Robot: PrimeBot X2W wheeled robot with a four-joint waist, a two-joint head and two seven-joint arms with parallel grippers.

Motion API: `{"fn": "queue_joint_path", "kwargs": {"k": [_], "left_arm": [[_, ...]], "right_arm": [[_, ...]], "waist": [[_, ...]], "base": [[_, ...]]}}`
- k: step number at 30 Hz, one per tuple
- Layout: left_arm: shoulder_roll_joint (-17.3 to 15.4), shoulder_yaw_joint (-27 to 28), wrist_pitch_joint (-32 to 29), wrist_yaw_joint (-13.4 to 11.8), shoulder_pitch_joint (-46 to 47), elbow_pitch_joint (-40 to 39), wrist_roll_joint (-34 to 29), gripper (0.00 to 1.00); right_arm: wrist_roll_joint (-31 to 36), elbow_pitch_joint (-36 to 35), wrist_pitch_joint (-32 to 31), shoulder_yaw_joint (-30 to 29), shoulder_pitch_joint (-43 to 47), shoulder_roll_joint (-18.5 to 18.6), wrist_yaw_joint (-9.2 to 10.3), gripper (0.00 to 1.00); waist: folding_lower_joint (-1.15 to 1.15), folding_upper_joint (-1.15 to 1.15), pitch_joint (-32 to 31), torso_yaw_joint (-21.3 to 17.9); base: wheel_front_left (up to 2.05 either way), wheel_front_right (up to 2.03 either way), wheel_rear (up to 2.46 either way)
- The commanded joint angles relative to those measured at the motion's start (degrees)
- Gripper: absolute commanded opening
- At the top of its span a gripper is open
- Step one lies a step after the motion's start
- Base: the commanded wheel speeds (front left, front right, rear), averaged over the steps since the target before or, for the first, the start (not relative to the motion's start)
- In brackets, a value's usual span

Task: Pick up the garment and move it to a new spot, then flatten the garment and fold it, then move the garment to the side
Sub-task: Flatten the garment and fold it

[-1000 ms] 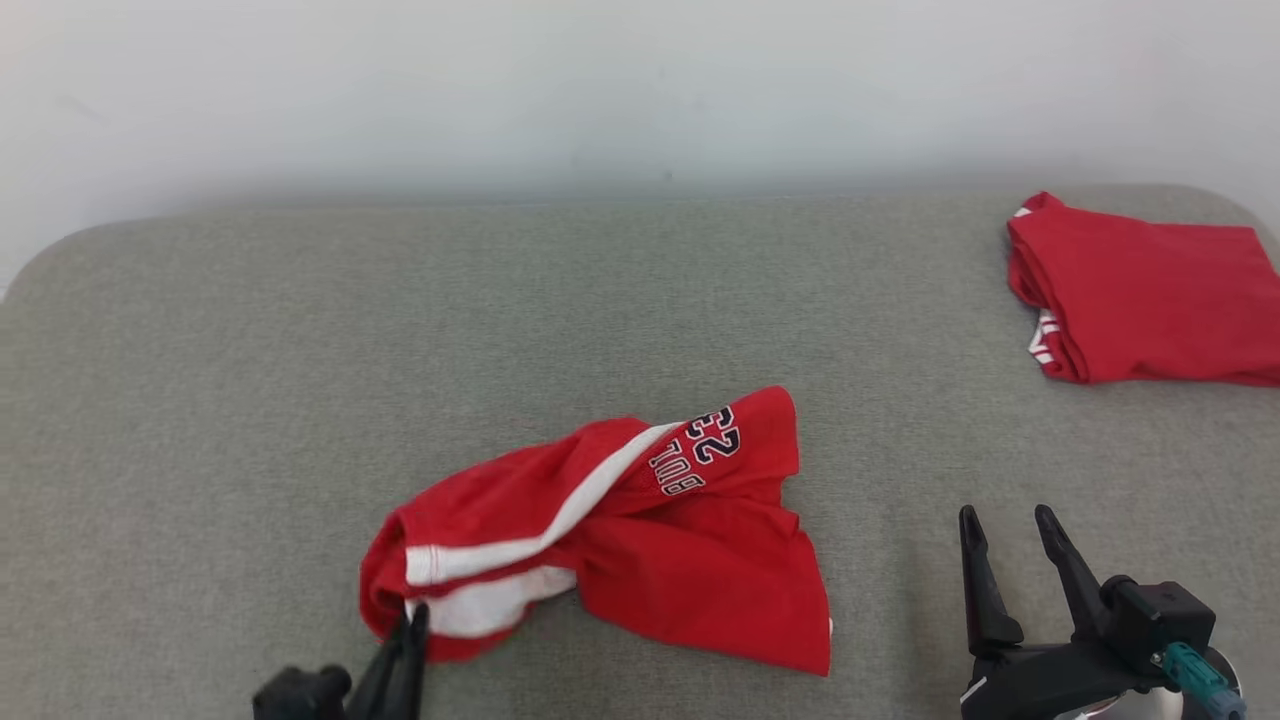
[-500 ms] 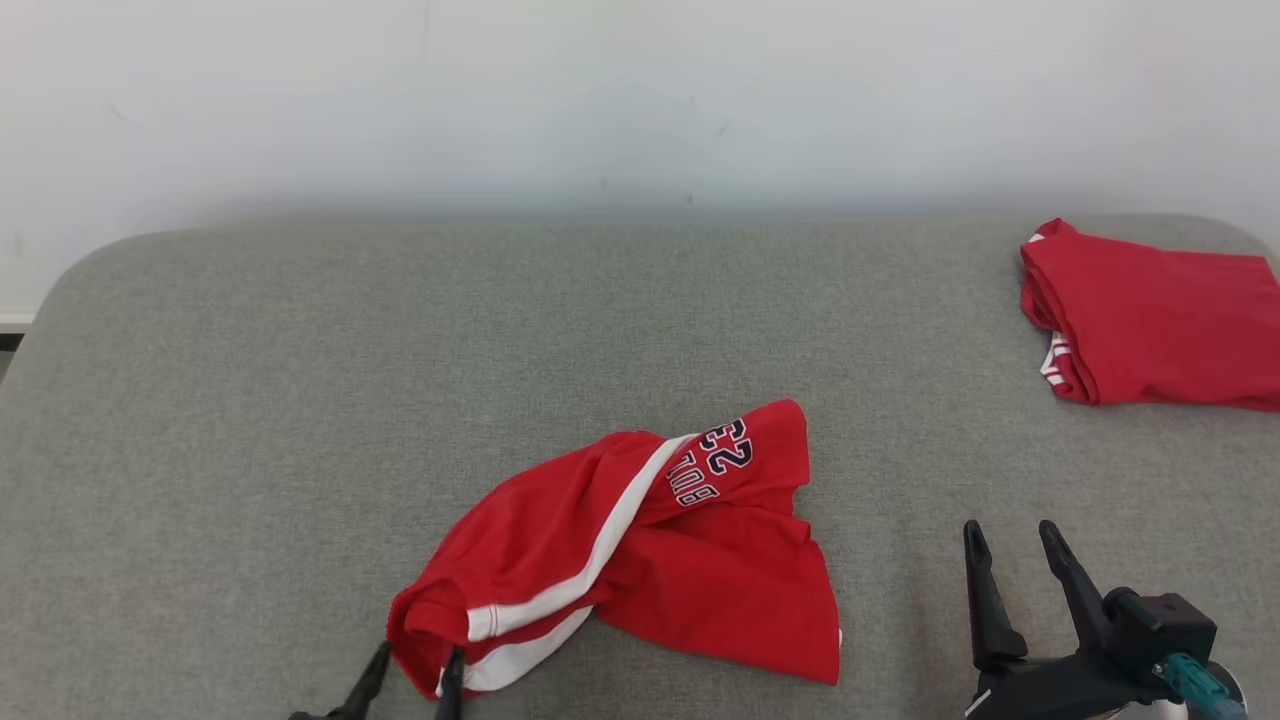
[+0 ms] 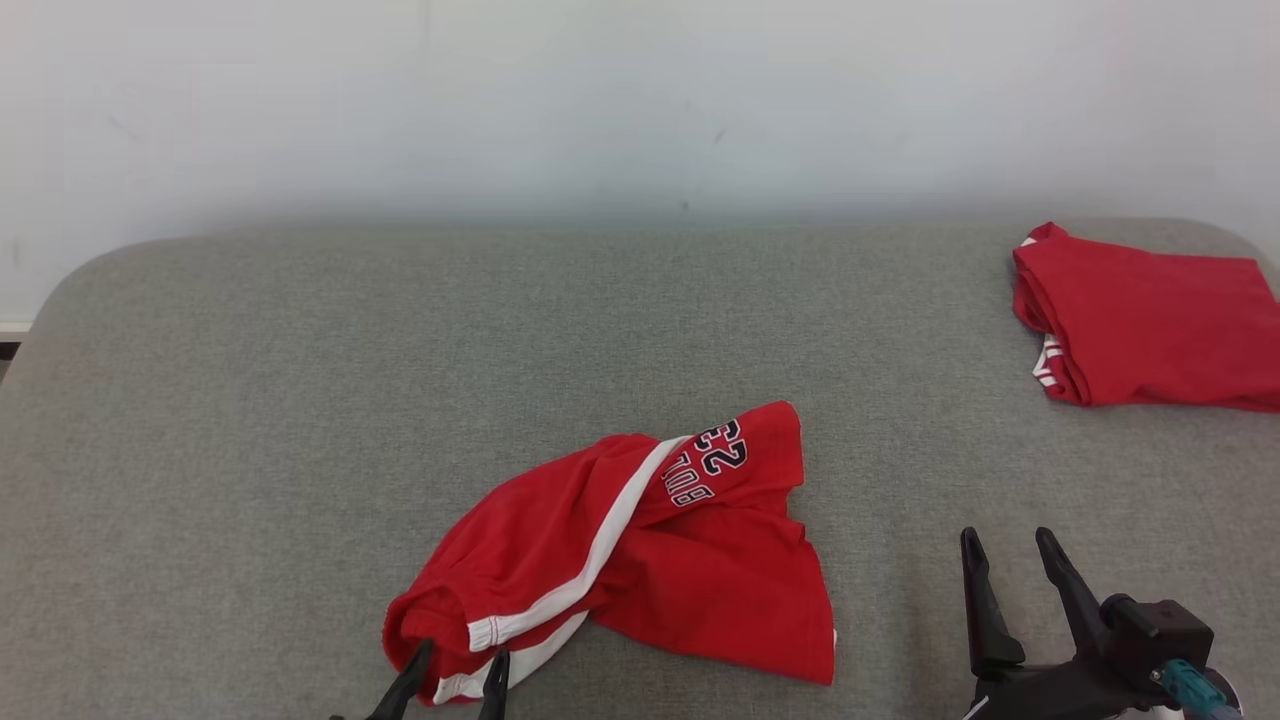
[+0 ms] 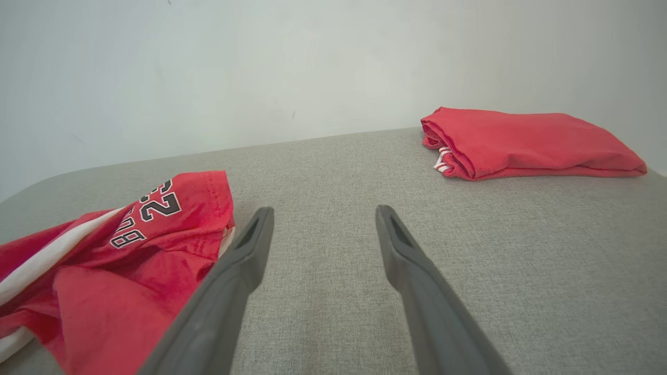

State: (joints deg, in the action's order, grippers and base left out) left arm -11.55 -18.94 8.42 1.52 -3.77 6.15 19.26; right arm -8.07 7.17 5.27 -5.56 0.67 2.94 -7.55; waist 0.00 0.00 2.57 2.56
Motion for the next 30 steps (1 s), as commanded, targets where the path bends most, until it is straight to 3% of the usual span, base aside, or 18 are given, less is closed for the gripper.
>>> {"fn": "queue_joint_path", "kwargs": {"k": [1,4,5,6,7,13,18,30], "left_arm": [[0.1,-0.1,-0.1,-0.1,0.7,0.6,-0.4,1.0],[0.4,-0.6,-0.4,0.6,2.8,2.6,-0.3,1.0],[0.5,-0.7,-0.5,1.0,3.5,3.4,0.2,0.55],[0.5,-0.7,-0.5,1.0,3.5,3.4,0.2,0.55],[0.0,-1.0,-0.3,1.4,4.5,3.9,-0.4,0.03],[-1.5,-0.2,-0.3,2.6,11.9,5.8,-0.6,0.0],[-4.8,0.6,-1.3,4.6,21.1,7.9,0.3,0.0],[-12.5,0.3,-0.7,5.9,39.2,22.4,5.1,0.0]], "right_arm": [[-0.6,0.0,0.2,0.2,0.1,-0.1,0.16,1.0],[-0.5,-0.1,0.1,0.4,-0.4,-0.1,0.16,1.0],[-0.4,-0.1,0.1,0.3,-0.5,-0.1,0.16,1.0],[-0.4,-0.1,0.1,0.3,-0.5,-0.1,0.16,1.0],[-0.4,-0.2,0.1,0.3,-0.7,-0.1,0.16,1.0],[-0.2,-0.6,0.3,-0.1,-1.6,-0.1,0.16,1.0],[-0.5,-0.5,0.8,0.3,-2.9,-0.1,0.16,1.0],[-1.1,2.0,2.9,2.0,-7.9,-0.1,0.16,1.0]], "waist": [[0.0,0.0,0.3,-0.6],[0.0,0.0,0.8,-1.4],[0.0,0.0,1.0,-1.7],[0.0,0.0,1.0,-1.7],[0.0,0.0,1.3,-2.1],[0.0,0.0,3.0,-3.4],[0.0,0.0,5.0,-4.6],[0.0,0.0,11.5,-9.8]], "base": [[0.0,0.0,0.0],[0.0,0.0,0.0],[0.0,0.0,0.0],[0.0,0.0,0.0],[0.0,0.0,0.0],[0.0,0.0,0.0],[0.0,0.0,0.0],[0.0,0.0,0.0]]}}
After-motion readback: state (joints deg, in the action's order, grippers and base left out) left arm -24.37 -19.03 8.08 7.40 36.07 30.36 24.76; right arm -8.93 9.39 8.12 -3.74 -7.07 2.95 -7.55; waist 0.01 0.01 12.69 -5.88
